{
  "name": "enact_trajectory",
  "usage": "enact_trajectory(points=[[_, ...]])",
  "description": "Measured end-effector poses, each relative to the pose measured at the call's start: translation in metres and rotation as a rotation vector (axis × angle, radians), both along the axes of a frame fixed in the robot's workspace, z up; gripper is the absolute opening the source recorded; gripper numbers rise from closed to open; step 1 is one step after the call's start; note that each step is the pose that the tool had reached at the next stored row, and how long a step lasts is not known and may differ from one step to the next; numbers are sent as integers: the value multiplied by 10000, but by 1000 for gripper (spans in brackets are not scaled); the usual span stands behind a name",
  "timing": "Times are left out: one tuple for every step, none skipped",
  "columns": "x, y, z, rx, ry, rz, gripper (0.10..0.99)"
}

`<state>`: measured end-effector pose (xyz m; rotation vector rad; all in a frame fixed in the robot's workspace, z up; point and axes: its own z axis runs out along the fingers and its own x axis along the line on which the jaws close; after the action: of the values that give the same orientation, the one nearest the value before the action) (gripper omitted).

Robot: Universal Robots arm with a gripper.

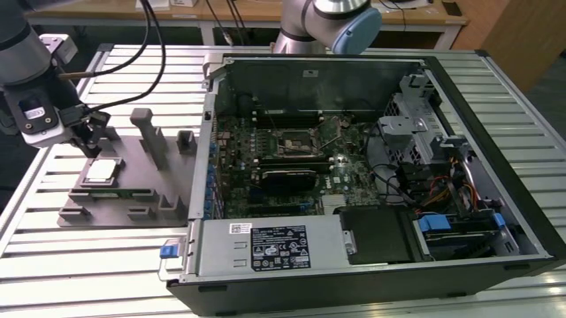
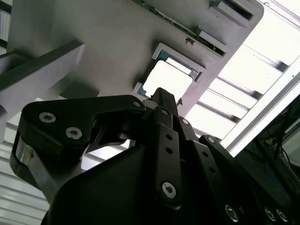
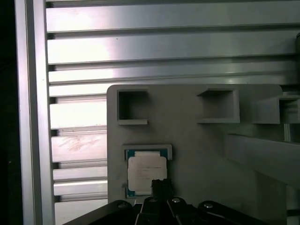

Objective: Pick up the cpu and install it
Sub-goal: 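Pick up the cpu and move it towards the insertion slot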

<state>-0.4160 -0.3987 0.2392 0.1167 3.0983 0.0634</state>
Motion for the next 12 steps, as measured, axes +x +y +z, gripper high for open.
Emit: enact_trajectory(points=[[-1,0,-14,0,0,-1,106],[-2,0,-28,0,0,-1,106],[-2,0,-41,0,0,-1,106],[-3,0,-56,0,0,-1,106],[-3,-1,-71,0,0,0,106],[-5,-3,-82,-1,1,-2,106],[-6,-9,-93,-1,1,-1,106],[-7,-15,-103,-1,2,-1,106],[-8,-21,-115,0,0,-1,106],[-9,-27,-129,1,-1,-1,106],[-10,-33,-143,1,-1,-1,106],[-11,-36,-157,0,0,-2,106]])
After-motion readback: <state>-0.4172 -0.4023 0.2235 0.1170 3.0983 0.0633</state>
